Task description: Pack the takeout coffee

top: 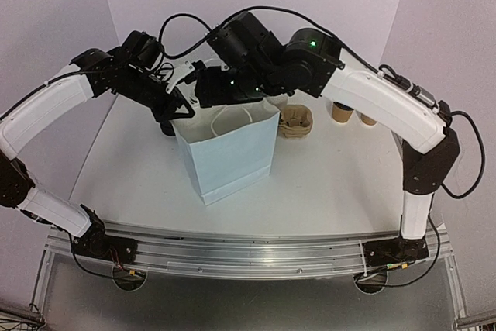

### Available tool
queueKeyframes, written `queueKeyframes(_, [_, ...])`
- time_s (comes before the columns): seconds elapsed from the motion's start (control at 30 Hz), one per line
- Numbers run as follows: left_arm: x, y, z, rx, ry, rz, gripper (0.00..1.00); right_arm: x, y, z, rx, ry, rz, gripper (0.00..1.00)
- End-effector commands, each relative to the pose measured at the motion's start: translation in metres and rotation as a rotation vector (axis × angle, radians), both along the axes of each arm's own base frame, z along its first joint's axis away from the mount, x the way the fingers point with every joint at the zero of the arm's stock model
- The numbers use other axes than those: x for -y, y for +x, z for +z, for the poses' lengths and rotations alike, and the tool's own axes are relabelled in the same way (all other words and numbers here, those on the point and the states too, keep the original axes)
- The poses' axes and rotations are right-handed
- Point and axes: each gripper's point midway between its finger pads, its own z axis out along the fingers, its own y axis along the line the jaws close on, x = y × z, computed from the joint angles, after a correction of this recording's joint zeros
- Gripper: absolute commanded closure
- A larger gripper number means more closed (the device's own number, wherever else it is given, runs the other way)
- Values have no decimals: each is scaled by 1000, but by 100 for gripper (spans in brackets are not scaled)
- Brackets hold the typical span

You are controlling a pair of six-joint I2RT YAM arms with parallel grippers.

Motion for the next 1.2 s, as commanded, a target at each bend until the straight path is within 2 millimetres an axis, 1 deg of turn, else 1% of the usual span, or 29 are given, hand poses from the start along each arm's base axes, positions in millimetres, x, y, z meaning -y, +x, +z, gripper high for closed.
queueKeyframes(0.0, [5,-14,16,32,-18,-133,100,12,9,61,79,156,15,28])
queueKeyframes(0.03, [6,-16,17,36,-19,-154,100,18,14,67,79,171,1,29])
queueKeyframes(0.07, [6,-17,17,41,-17,-168,100,31,18,78,88,193,-26,30])
queueKeyframes(0.13, [7,-18,21,58,-14,-194,100,55,30,91,105,216,-84,32])
queueKeyframes(0.17, [7,-19,24,66,-14,-212,100,74,35,104,127,234,-126,33])
queueKeyframes(0.23, [9,-22,30,78,-23,-246,100,106,47,113,151,235,-195,33])
queueKeyframes(0.27, [10,-23,32,83,-28,-263,100,124,51,116,162,233,-232,33])
queueKeyframes(0.3, [11,-24,33,80,-31,-273,100,141,58,112,163,219,-274,32])
queueKeyframes(0.33, [12,-25,33,74,-34,-282,100,165,67,102,162,190,-333,32])
queueKeyframes(0.37, [13,-25,33,65,-36,-285,100,190,71,102,177,180,-397,30])
queueKeyframes(0.43, [15,-24,30,49,-38,-281,100,230,81,84,166,146,-501,28])
queueKeyframes(0.5, [16,-24,28,31,-41,-270,100,261,90,60,134,100,-569,25])
queueKeyframes(0.57, [16,-26,24,-6,-47,-258,100,288,100,37,98,47,-623,22])
queueKeyframes(0.63, [17,-27,20,-41,-55,-244,100,303,112,11,23,-2,-637,16])
queueKeyframes(0.7, [17,-24,21,-46,-58,-217,100,322,127,-16,-55,-63,-669,13])
queueKeyframes(0.77, [17,-21,26,-26,-63,-203,100,341,142,-35,-99,-123,-698,11])
queueKeyframes(0.83, [16,-21,31,-5,-66,-206,100,357,159,-58,-143,-189,-716,10])
queueKeyframes(0.87, [16,-21,32,3,-66,-208,100,369,168,-66,-163,-206,-735,10])
queueKeyframes(0.93, [14,-20,34,15,-62,-205,100,378,183,-85,-202,-250,-732,10])
queueKeyframes(1.07, [12,-19,32,17,-51,-193,100,394,210,-113,-274,-262,-730,10])
queueKeyframes(1.17, [12,-18,31,13,-51,-189,100,390,229,-130,-327,-228,-681,10])
